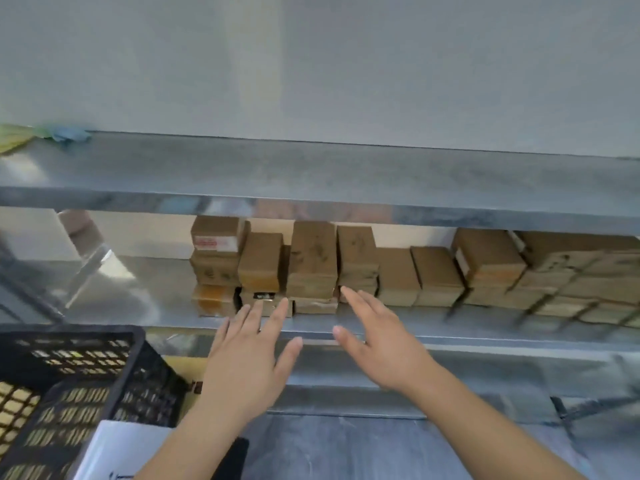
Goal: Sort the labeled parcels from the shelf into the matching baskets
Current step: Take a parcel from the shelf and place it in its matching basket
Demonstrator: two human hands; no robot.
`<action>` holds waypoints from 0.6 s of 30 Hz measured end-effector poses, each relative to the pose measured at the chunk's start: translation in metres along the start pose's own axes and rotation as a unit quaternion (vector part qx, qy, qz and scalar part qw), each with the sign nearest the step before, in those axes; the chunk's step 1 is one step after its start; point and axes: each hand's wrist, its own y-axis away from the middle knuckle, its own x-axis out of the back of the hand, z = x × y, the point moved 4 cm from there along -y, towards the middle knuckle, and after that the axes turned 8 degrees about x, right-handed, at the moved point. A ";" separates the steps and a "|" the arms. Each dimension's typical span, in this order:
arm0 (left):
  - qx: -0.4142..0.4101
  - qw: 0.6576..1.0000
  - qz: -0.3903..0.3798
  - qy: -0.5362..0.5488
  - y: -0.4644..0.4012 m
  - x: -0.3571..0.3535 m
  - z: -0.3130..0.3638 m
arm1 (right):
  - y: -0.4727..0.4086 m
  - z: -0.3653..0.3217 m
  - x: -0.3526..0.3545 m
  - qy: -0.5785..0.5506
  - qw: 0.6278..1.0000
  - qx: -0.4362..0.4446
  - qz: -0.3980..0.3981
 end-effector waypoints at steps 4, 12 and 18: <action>0.000 1.000 0.001 -0.004 -0.045 -0.014 0.035 | -0.024 0.048 0.013 -0.009 1.000 0.001 0.007; 0.032 0.998 0.025 -0.041 -0.117 -0.020 0.040 | -0.105 0.063 0.006 0.041 0.999 -0.004 0.016; 0.008 0.998 0.048 -0.031 -0.170 -0.036 0.036 | -0.153 0.045 0.001 0.160 0.983 -0.033 0.090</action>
